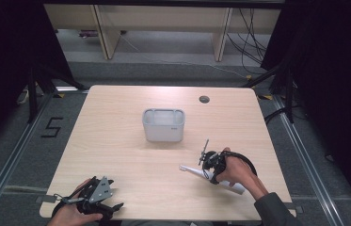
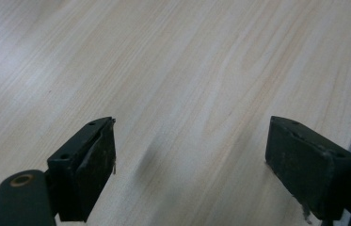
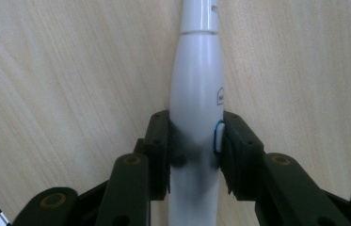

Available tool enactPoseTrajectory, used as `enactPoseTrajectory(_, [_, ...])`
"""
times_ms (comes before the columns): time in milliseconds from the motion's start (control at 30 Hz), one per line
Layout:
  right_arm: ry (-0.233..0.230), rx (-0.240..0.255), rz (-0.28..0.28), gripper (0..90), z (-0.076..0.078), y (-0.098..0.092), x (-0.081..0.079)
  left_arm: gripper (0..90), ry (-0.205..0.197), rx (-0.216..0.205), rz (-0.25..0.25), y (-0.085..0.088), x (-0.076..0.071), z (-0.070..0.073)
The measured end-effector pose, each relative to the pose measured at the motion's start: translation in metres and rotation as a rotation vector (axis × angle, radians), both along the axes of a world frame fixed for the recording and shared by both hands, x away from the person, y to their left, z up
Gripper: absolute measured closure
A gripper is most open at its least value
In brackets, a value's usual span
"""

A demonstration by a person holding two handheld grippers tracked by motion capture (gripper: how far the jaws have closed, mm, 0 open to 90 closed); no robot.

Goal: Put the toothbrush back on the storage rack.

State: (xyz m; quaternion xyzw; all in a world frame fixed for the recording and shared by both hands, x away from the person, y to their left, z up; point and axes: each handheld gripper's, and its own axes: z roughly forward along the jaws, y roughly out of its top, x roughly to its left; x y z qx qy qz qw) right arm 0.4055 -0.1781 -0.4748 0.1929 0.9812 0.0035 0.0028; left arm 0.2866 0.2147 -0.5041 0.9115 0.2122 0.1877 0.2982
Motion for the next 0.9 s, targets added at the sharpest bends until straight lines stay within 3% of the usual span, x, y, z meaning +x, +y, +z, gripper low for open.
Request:
enactPoseTrajectory(300, [0.026, -0.009, -0.039, 66.9, 0.0003, 0.0015, 0.0011, 16.4, 0.001, -0.012, 0.001, -0.0003, -0.0004, 0.0007])
enactPoseTrajectory(433, [0.013, -0.008, -0.033, 66.9, 0.0006, 0.0009, 0.0013, 16.4, 0.001, -0.011, 0.002, 0.0, -0.0001, 0.0006])
enactPoseTrajectory(533, [0.028, 0.004, -0.024, 66.9, 0.0005, -0.0007, 0.0016, 16.3, -0.001, -0.011, 0.0, -0.0002, -0.0006, 0.0006])
enactPoseTrajectory(600, [0.015, 0.008, -0.046, 67.0, 0.0006, -0.0024, 0.0003, 16.3, 0.001, -0.005, 0.003, 0.0003, 0.0001, 0.0002])
enactPoseTrajectory(733, [0.008, 0.023, -0.038, 67.0, 0.0009, -0.0051, 0.0, 16.4, 0.012, -0.01, -0.009, 0.0005, 0.0003, 0.0005])
enactPoseTrajectory(900, [-0.006, 0.025, -0.066, 67.0, 0.0029, -0.0068, -0.0019, 16.4, 0.001, -0.012, 0.0, -0.0004, -0.0003, 0.0005])
